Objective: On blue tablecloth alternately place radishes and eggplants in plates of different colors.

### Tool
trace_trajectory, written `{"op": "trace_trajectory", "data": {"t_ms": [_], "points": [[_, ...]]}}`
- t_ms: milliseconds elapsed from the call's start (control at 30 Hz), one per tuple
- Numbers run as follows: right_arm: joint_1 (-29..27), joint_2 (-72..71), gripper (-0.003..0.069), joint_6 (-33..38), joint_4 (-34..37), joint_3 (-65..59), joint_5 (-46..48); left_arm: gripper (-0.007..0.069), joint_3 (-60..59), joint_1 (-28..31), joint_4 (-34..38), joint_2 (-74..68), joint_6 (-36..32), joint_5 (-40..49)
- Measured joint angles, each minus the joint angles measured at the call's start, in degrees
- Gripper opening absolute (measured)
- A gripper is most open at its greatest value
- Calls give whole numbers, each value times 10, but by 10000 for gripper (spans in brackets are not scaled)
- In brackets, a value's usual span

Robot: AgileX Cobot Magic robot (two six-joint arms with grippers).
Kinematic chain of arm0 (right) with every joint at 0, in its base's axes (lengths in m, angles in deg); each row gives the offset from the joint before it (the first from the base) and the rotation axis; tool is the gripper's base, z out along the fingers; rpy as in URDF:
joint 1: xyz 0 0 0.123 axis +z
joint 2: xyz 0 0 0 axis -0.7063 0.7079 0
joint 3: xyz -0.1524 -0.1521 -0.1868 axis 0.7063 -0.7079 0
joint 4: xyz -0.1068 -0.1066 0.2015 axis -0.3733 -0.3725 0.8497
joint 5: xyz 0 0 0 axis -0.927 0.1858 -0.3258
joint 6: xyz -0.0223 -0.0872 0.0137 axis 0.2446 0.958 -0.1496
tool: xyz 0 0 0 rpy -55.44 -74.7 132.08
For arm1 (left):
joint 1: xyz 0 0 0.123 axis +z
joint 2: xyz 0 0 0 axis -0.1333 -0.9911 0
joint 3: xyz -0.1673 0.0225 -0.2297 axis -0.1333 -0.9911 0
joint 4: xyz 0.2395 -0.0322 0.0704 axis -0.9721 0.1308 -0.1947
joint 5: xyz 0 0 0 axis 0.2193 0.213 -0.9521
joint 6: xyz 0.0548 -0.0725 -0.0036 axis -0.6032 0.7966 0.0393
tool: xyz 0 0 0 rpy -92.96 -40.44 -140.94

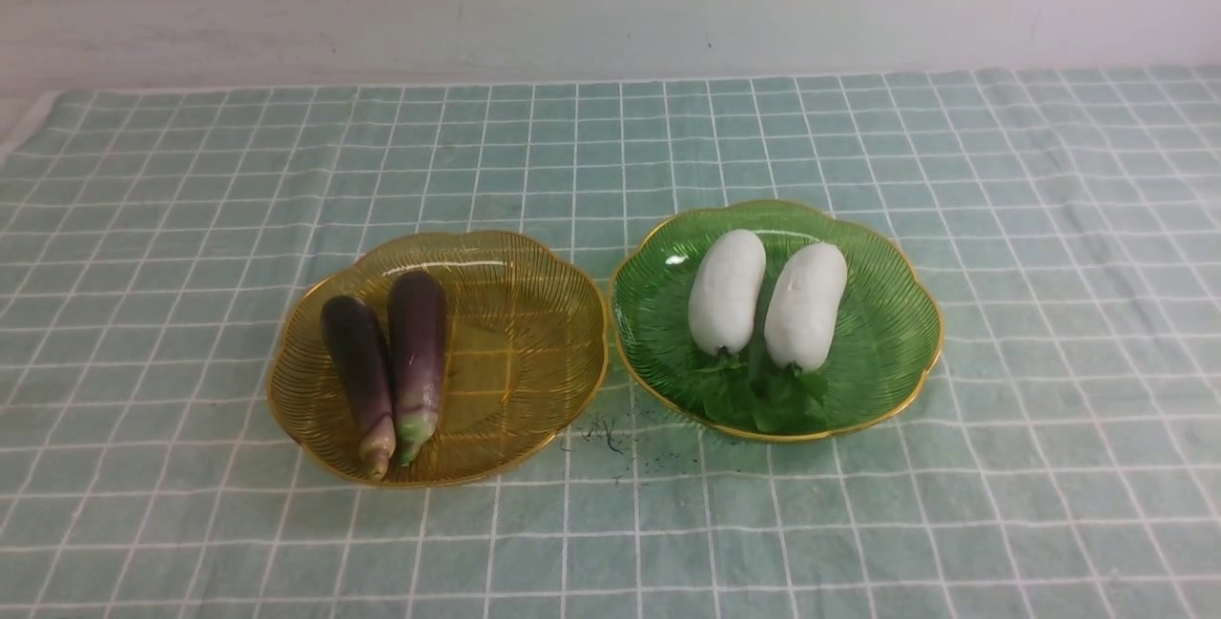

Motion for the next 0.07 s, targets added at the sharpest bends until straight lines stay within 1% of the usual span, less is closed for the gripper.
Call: {"op": "trace_trajectory", "data": {"t_ms": [67], "points": [[0, 0, -15, -2, 0, 0, 0, -8, 0, 0, 0, 0, 0, 0]]}}
